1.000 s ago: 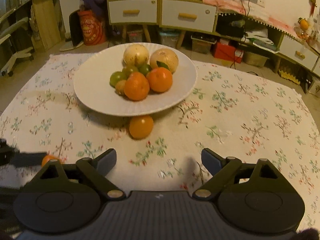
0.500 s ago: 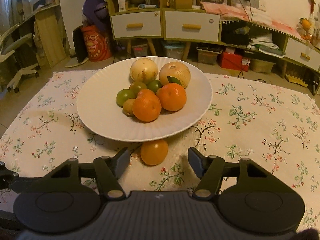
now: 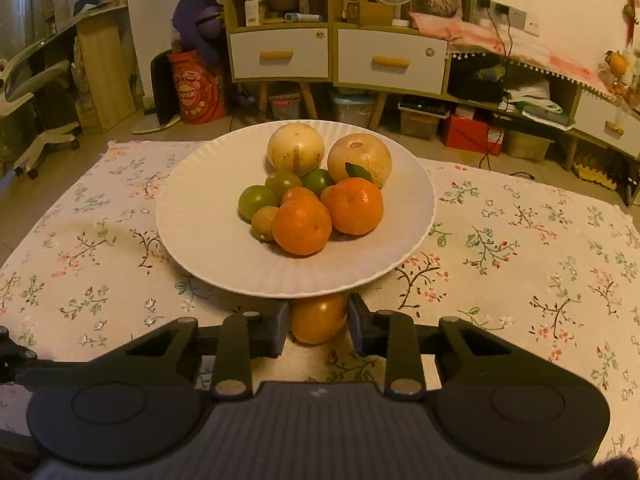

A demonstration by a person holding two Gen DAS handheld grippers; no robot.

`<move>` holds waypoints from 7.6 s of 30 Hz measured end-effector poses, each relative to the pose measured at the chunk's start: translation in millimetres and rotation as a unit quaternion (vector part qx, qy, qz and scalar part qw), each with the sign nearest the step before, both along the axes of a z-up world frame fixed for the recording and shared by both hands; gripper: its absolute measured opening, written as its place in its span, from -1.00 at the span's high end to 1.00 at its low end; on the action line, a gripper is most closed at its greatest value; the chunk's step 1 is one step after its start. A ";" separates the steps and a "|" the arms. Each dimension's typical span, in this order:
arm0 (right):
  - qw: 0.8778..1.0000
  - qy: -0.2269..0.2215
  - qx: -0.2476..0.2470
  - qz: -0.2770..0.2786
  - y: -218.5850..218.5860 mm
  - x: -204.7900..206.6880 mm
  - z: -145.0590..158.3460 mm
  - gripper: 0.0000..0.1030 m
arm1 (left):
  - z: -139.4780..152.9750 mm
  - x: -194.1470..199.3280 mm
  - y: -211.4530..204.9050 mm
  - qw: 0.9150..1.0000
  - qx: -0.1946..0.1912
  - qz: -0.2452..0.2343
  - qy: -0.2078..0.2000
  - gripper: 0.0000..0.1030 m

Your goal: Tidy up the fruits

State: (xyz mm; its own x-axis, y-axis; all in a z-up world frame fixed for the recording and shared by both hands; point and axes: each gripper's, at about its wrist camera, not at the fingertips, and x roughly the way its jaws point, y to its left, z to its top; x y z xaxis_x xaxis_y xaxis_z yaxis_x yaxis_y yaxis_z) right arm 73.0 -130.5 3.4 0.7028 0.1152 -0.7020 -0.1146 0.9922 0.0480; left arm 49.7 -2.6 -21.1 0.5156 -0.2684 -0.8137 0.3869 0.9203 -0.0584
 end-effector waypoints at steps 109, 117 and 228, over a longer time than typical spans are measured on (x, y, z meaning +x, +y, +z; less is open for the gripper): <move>0.991 -0.004 0.131 -0.010 -52.1 27.6 16.4 0.38 | 8.8 92.9 -24.9 0.994 -0.002 -0.030 -0.101 0.28; 0.992 -0.008 0.126 -0.002 -50.8 24.2 22.6 -0.13 | 14.2 89.8 -20.3 0.995 -0.002 -0.025 -0.102 -0.08; 0.994 0.074 -0.005 -0.079 -18.5 -52.7 39.3 -0.95 | 50.8 -23.3 10.2 0.991 0.027 0.131 -0.016 -0.79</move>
State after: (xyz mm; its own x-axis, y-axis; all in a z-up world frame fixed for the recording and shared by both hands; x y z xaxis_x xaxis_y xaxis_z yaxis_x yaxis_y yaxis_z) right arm 20.3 -149.0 42.7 0.6001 0.0048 -0.7999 0.0504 0.9978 0.0438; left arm 26.5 7.6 29.7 0.5874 -0.0786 -0.8055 0.1350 0.9908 0.0017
